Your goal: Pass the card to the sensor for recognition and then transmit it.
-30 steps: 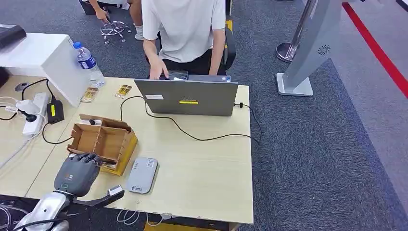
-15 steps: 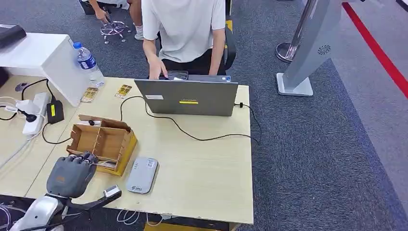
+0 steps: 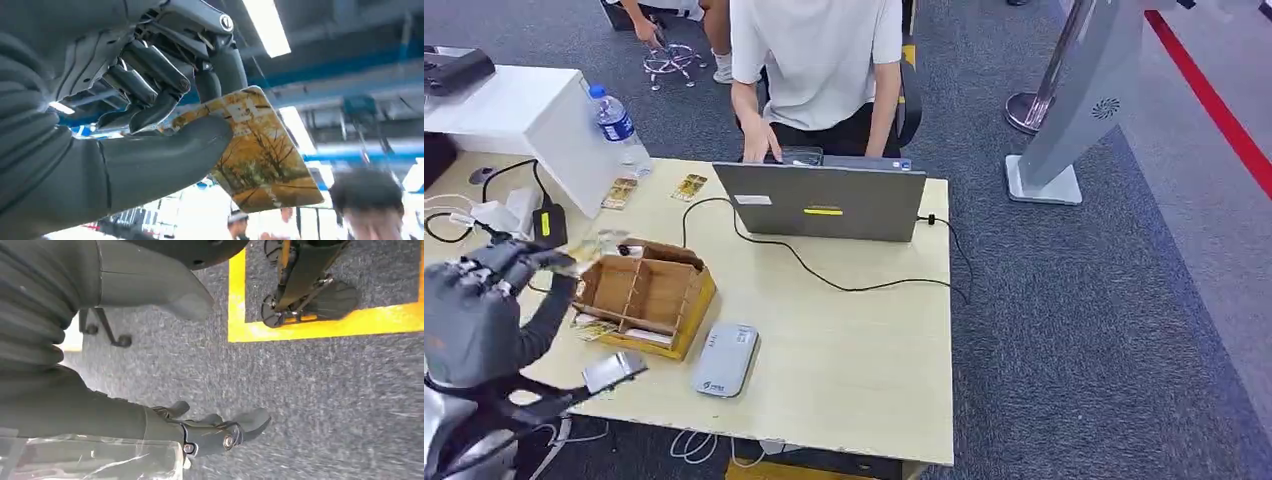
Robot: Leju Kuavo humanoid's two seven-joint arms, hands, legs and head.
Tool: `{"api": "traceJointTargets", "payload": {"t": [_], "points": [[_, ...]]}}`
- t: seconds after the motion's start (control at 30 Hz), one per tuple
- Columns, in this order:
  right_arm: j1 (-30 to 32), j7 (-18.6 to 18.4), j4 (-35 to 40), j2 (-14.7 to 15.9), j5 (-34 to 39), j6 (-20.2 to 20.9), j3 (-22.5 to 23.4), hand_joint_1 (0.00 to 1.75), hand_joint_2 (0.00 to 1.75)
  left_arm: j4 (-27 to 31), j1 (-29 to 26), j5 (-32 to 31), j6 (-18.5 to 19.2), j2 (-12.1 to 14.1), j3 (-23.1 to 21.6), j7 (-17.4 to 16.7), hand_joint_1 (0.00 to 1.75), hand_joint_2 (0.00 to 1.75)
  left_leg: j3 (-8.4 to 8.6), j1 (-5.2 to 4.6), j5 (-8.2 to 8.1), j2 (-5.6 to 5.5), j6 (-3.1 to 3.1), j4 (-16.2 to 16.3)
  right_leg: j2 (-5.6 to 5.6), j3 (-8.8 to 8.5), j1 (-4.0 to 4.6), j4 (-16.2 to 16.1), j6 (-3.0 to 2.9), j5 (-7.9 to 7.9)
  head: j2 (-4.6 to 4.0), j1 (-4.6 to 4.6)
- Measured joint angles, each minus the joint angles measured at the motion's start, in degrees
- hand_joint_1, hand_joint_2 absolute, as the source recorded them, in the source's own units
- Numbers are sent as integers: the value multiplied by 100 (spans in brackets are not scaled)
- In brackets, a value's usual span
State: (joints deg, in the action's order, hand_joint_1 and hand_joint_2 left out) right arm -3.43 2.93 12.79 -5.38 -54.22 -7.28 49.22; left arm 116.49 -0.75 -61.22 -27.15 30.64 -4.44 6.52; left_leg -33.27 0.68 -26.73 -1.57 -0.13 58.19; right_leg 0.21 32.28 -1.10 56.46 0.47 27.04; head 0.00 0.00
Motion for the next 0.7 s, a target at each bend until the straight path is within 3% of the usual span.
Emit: {"api": "traceJointTargets", "payload": {"t": [0.13,0.33,0.5,0.67,0.7], "points": [[-109,-55,0,0,-327,99,-107,0,175,-1319,2218,-473,394,-182,-112,-228,175,175,-24,4,45,-10,-11,0,-10,12,3,6,-10,-46,0,0],[-351,-288,0,-13,-634,249,-352,0,175,-4637,5035,-1422,381,-798,-746,-674,175,175,-48,1,82,31,2,3,31,44,1,8,-11,-105,0,6],[-386,-317,-2,-44,-632,262,-435,0,175,-6729,6065,-1563,206,-1180,-1080,-885,175,175,-50,-3,81,77,4,5,79,54,-1,8,-3,-112,0,4],[-375,-350,-11,-55,-632,262,-490,0,175,-7638,6374,-1541,114,-1373,-1154,-901,175,175,-61,-3,77,83,3,5,88,70,-1,7,-4,-110,0,4],[-375,-361,-11,-59,-632,262,-494,0,175,-7781,6418,-1539,75,-1399,-1158,-901,0,175,-62,-2,77,83,2,4,88,72,-1,7,-5,-109,0,4]]}}
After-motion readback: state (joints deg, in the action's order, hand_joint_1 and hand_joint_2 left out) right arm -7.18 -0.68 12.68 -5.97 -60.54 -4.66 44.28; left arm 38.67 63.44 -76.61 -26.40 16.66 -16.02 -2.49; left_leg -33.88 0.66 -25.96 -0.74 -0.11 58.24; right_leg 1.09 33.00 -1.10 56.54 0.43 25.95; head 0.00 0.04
